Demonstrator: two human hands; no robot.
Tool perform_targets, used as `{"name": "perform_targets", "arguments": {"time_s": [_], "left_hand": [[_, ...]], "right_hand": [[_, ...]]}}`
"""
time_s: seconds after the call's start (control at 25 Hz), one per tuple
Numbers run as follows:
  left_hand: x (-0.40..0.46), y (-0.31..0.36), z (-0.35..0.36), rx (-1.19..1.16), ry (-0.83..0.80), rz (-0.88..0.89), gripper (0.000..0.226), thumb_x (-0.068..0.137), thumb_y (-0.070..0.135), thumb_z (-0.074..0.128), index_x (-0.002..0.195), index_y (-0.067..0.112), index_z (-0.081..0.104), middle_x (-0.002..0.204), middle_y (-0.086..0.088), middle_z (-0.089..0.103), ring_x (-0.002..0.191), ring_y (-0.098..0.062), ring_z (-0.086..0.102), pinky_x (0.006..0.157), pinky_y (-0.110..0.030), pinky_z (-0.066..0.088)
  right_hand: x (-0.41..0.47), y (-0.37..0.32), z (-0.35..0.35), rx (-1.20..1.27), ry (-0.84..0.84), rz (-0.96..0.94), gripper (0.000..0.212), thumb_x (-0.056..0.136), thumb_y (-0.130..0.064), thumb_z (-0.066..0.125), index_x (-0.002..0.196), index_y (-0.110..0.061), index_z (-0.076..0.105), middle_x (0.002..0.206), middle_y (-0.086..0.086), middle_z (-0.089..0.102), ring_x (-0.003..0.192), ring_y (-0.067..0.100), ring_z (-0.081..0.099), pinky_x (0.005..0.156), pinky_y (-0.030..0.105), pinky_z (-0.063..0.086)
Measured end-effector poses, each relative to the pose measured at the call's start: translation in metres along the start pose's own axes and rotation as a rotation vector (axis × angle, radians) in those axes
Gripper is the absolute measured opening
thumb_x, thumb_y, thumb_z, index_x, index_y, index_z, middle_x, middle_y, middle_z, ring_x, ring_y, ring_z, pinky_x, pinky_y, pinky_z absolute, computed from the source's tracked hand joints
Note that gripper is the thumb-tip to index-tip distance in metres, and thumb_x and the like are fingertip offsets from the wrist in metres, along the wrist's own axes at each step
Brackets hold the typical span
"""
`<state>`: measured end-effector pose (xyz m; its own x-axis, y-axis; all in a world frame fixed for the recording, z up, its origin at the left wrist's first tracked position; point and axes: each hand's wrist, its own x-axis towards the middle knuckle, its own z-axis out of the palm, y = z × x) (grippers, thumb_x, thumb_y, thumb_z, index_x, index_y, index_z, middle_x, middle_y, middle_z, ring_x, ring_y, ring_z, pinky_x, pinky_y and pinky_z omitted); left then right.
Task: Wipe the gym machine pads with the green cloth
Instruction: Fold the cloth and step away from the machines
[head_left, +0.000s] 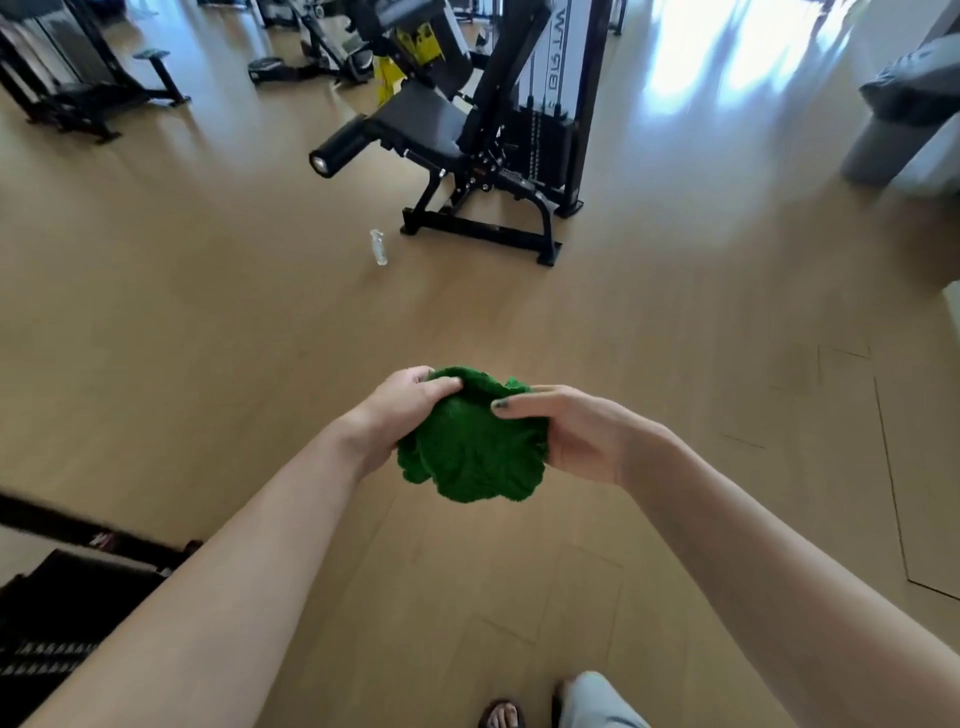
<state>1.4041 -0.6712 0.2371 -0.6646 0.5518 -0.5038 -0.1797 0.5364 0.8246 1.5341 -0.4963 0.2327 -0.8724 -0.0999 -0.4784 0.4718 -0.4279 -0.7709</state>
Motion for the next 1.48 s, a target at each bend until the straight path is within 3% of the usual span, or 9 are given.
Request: {"name": "perform_targets", "arguments": {"time_s": [0.2,0.4,0.56,0.68,0.84,0.96,1.16,1.36,1.48], "left_hand": [[0.131,0.069,-0.01,0.103,0.08,0.019,0.022,0.094,0.038,0.062,0.107,0.021,0.067,0.109,-0.005,0.072,0.097,-0.02,0.069,0.08,-0.035,0.056],[0.252,0.135,-0.05,0.022,0.062,-0.051,0.035,0.077,0.033,0.074,0.11,0.026,0.066,0.111,-0.004,0.075,0.102,-0.02,0.073,0.09,-0.04,0.06],[0.343,0.175,-0.103,0.0,0.202,0.01,0.027,0.087,0.025,0.075,0.11,0.025,0.063,0.11,-0.002,0.073,0.101,-0.016,0.071,0.075,-0.027,0.054],[0.422,0.196,-0.153,0.007,0.257,0.042,0.026,0.088,0.025,0.076,0.11,0.023,0.063,0.108,-0.004,0.072,0.101,-0.016,0.069,0.072,-0.025,0.05],[0.549,0.218,-0.231,-0.014,0.269,0.054,0.026,0.089,0.022,0.075,0.111,0.02,0.062,0.106,-0.007,0.071,0.098,-0.017,0.069,0.07,-0.023,0.05],[0.641,0.242,-0.287,0.016,0.231,0.049,0.024,0.091,0.021,0.074,0.111,0.021,0.06,0.102,-0.006,0.073,0.089,-0.013,0.069,0.058,-0.016,0.05],[0.789,0.303,-0.37,0.096,0.149,0.037,0.028,0.089,0.022,0.075,0.111,0.026,0.059,0.108,-0.007,0.071,0.101,-0.022,0.069,0.078,-0.032,0.056],[0.954,0.345,-0.421,0.192,0.068,-0.005,0.048,0.08,0.005,0.074,0.12,0.025,0.057,0.108,-0.01,0.072,0.102,-0.026,0.07,0.077,-0.037,0.059],[1.066,0.352,-0.44,0.258,0.091,-0.024,0.052,0.079,-0.004,0.064,0.122,0.024,0.055,0.106,-0.01,0.07,0.098,-0.027,0.07,0.073,-0.037,0.062]], "right_hand": [[0.094,-0.075,-0.064,-0.121,0.343,-0.107,0.034,0.081,-0.005,0.073,0.115,-0.01,0.071,0.107,0.011,0.076,0.102,0.027,0.072,0.098,0.046,0.054],[0.199,-0.179,-0.135,-0.055,0.368,-0.102,0.029,0.085,-0.01,0.072,0.114,-0.012,0.069,0.108,0.01,0.076,0.102,0.026,0.072,0.094,0.045,0.057],[0.299,-0.259,-0.158,-0.145,0.356,-0.112,0.025,0.086,-0.014,0.07,0.11,-0.019,0.07,0.103,0.005,0.077,0.098,0.021,0.072,0.091,0.043,0.058],[0.388,-0.311,-0.172,-0.241,0.357,-0.127,0.025,0.083,-0.014,0.072,0.108,-0.017,0.07,0.101,0.006,0.077,0.096,0.022,0.073,0.092,0.044,0.058],[0.526,-0.374,-0.194,-0.262,0.401,-0.119,0.023,0.083,-0.009,0.071,0.106,-0.013,0.07,0.102,0.01,0.076,0.096,0.026,0.072,0.092,0.044,0.058],[0.622,-0.419,-0.207,-0.309,0.441,-0.112,0.022,0.085,-0.008,0.069,0.106,-0.013,0.073,0.101,0.01,0.077,0.092,0.024,0.073,0.086,0.039,0.06],[0.763,-0.497,-0.24,-0.211,0.508,-0.13,0.022,0.087,-0.007,0.069,0.106,-0.018,0.071,0.098,0.002,0.076,0.091,0.017,0.072,0.072,0.028,0.056],[0.911,-0.553,-0.307,-0.056,0.56,-0.083,0.023,0.087,-0.005,0.067,0.105,-0.019,0.069,0.101,0.007,0.076,0.095,0.026,0.073,0.084,0.043,0.06],[1.013,-0.58,-0.357,-0.021,0.557,-0.031,0.023,0.088,-0.004,0.066,0.105,-0.02,0.068,0.104,0.008,0.074,0.097,0.026,0.071,0.086,0.043,0.059]]}}
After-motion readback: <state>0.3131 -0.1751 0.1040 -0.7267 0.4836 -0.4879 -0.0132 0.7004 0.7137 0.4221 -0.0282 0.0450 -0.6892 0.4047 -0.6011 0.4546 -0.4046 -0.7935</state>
